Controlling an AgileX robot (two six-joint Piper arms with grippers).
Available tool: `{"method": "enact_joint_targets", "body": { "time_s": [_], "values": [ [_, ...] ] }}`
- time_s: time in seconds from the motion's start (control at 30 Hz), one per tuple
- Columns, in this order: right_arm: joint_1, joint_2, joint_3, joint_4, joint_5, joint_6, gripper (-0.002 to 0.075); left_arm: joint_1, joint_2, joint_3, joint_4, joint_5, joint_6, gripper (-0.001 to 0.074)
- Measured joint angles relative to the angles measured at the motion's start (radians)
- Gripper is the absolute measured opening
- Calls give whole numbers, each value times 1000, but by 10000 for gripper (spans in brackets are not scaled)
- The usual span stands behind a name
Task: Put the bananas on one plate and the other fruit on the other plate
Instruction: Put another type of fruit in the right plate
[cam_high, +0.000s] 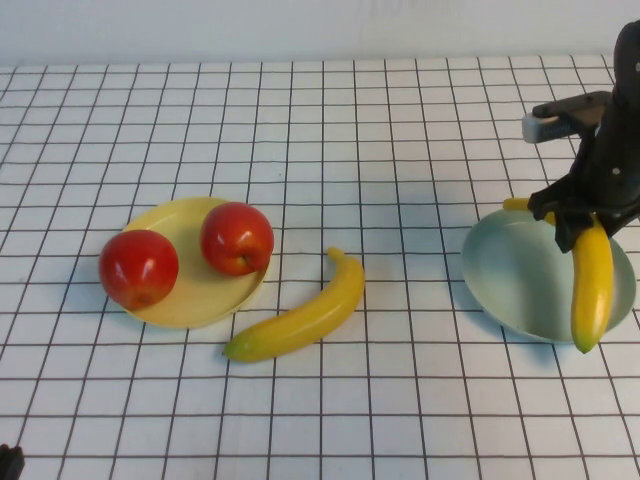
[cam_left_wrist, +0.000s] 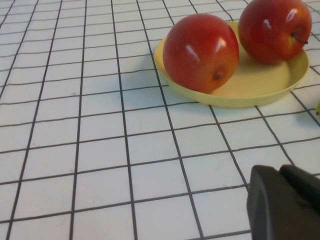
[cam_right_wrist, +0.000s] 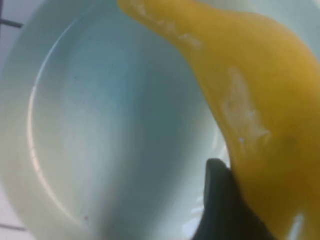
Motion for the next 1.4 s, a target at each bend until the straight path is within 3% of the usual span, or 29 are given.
{"method": "enact_joint_targets", "body": {
  "time_s": [0.17,0.37,0.57,0.8,0.97,1.17,1.4],
  "values": [
    [-5,49,0,29,-20,-9,330,0,0,0,0,0,0,1],
    [-5,59,0,42,-30,7,445,0,0,0,0,0,0,1],
    [14,-6,0,70,-31,74,449,0,0,0,0,0,0,1],
    [212,-82,-5,100,5,191,449,0,0,0,0,0,0,1],
    [346,-42,-5,153,-109,351,449,0,0,0,0,0,0,1],
    [429,53,-26,237,-212,507,449,0,0,0,0,0,0,1],
    [460,159,-157,238,-141,583,449,0,0,0,0,0,0,1]
  ]
}}
